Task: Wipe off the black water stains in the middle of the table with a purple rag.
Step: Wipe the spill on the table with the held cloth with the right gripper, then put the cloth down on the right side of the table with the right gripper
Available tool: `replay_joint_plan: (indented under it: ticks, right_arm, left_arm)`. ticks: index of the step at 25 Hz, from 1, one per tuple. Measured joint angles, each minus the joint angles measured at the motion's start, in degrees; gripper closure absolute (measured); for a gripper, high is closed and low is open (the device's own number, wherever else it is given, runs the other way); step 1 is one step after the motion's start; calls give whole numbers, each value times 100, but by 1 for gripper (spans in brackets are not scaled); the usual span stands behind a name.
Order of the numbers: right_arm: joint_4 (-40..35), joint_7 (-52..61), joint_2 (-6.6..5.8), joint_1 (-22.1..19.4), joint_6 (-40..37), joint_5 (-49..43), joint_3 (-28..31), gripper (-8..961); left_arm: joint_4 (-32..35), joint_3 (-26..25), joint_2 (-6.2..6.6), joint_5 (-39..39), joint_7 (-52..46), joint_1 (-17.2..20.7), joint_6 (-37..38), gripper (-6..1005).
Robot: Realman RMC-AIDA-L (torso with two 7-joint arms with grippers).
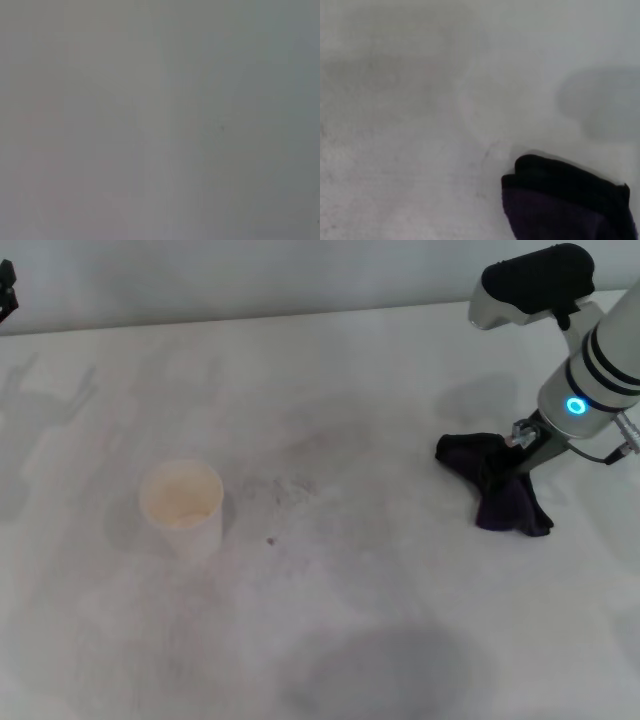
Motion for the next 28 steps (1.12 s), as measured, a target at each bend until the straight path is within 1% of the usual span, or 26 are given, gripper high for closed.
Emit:
replay_joint_plan:
  ticks: [4, 9, 13, 18, 20, 23, 25, 26, 28]
  right_arm:
    - [-75, -111, -2, -85, 56, 1, 322, 789]
    - [-79, -394, 31, -260, 11, 60, 650, 789]
    - [-85, -460, 9, -318, 102, 63, 853, 789]
    - [-102, -713, -2, -377, 132, 52, 1305, 790]
    - [-104, -960, 16, -381, 152, 126, 1467, 790]
    - [-163, -1317, 20, -337, 278, 357, 1513, 790]
    - [-295, -1358, 16, -245, 338, 363, 1498, 790]
    - [-479, -1348, 9, -147, 337, 307, 1488, 790]
    - [-550, -1355, 4, -114, 314, 304, 1488, 743]
  left_arm:
    - [-13, 6, 12, 0, -1, -68, 21, 111]
    - [-16, 9, 12, 24, -1, -130, 19, 112]
    - [-17, 20, 11, 34, -4, -133, 6, 112]
    - [-17, 23, 10, 25, -4, -122, -12, 112]
    - [-17, 23, 6, 16, 7, -109, -14, 112]
    - [-17, 8, -8, 9, 17, -103, -15, 111]
    - [-17, -3, -22, 11, 22, -104, 1, 111]
    - [-17, -7, -33, 16, 24, -107, 13, 111]
    - [-17, -9, -58, 27, 28, -114, 30, 111]
